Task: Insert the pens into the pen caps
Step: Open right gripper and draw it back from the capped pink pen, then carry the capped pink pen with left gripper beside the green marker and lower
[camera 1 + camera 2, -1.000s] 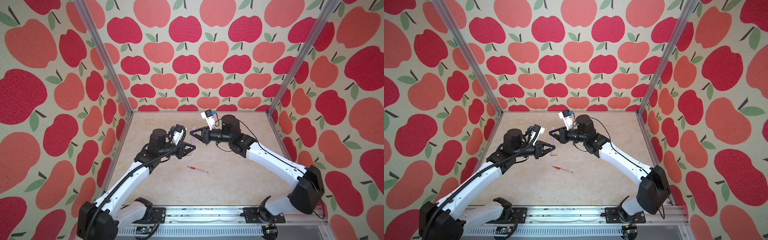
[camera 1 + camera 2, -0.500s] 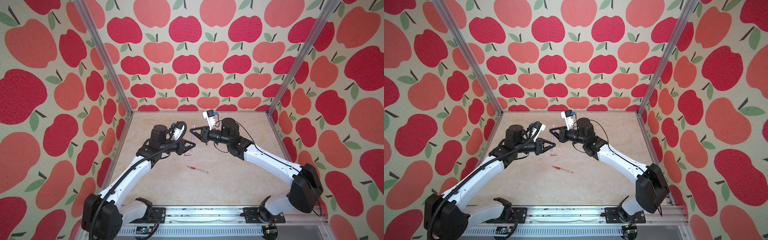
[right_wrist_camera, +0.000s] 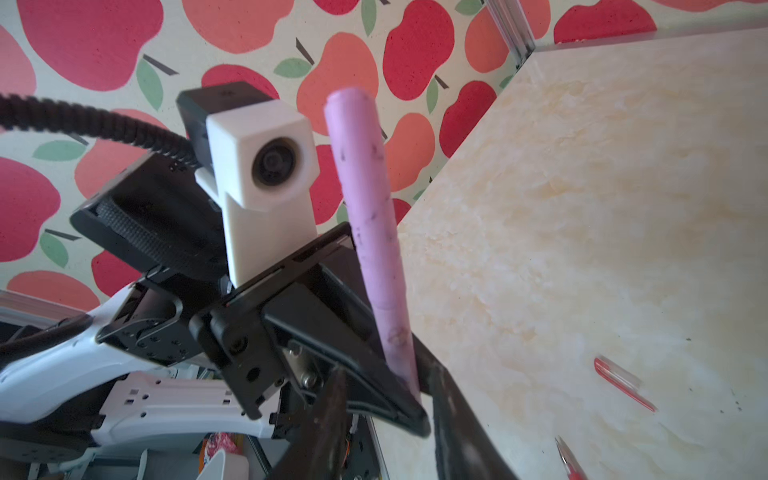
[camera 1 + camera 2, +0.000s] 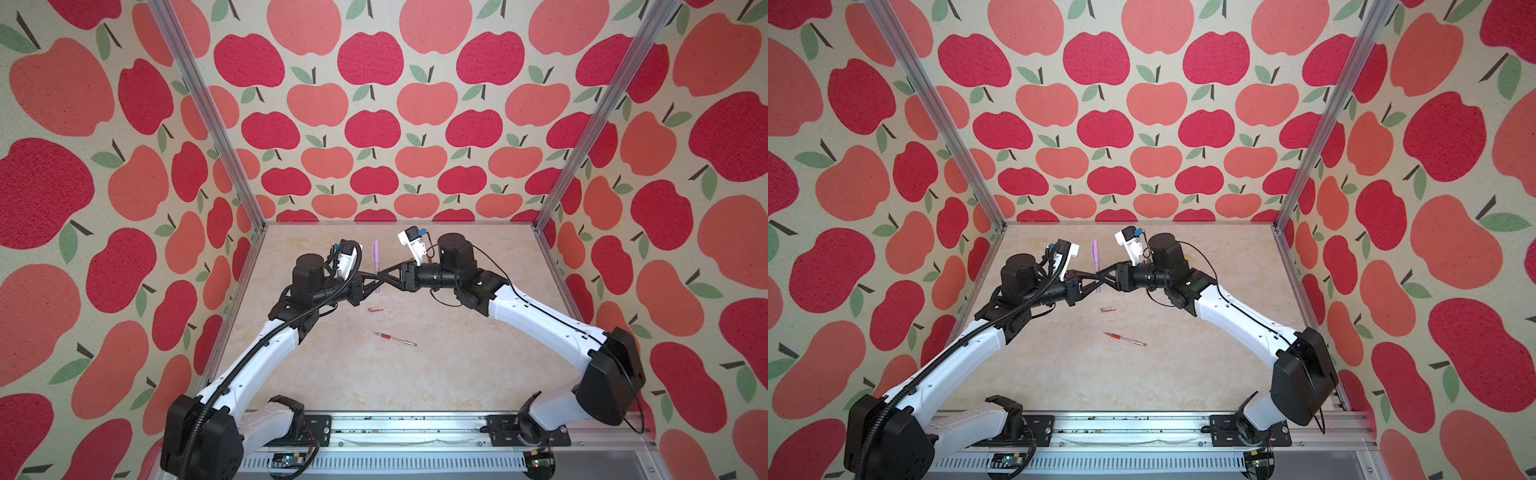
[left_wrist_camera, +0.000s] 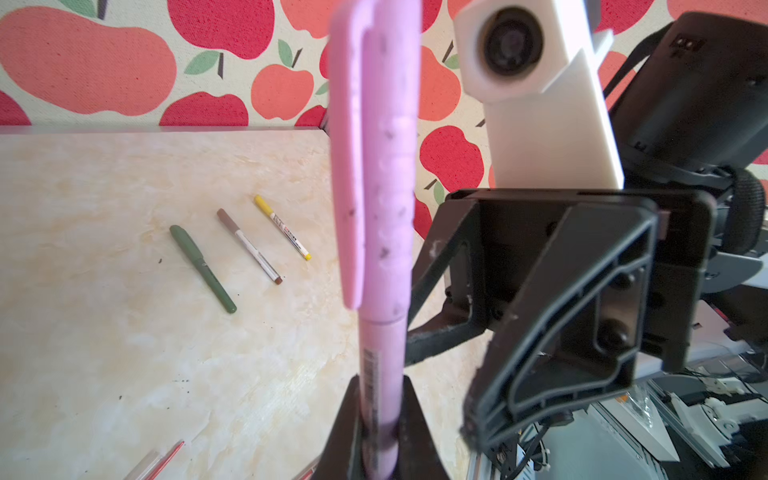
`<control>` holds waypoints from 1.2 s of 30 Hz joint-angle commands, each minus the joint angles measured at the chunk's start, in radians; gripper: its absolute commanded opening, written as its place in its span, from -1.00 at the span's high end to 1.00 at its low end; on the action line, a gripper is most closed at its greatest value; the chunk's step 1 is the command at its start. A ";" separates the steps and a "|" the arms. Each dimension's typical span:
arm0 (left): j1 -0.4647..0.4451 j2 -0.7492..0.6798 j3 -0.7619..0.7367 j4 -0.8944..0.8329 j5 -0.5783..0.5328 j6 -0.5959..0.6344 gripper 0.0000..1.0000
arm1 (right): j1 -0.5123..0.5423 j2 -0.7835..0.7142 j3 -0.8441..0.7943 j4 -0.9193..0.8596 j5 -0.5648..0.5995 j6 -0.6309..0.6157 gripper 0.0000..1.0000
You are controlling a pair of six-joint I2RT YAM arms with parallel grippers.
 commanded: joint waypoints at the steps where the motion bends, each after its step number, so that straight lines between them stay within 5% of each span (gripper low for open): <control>1: -0.023 -0.003 -0.073 0.108 -0.079 -0.060 1.00 | -0.025 -0.038 0.085 -0.115 -0.078 -0.058 0.06; 9: -0.089 0.074 -0.049 -0.049 -0.254 -0.113 1.00 | -0.073 -0.185 0.033 -0.189 0.007 -0.116 -0.03; 17: -0.122 0.344 0.242 -0.355 -0.387 -0.138 1.00 | -0.087 -0.368 -0.120 -0.377 0.494 -0.175 -0.05; 21: -0.126 0.520 0.438 -0.527 -0.427 -0.096 1.00 | -0.111 -0.424 -0.184 -0.449 0.603 -0.171 -0.06; 36: -0.147 0.993 0.889 -0.753 -0.494 -0.120 1.00 | -0.240 -0.542 -0.306 -0.501 0.573 -0.171 -0.07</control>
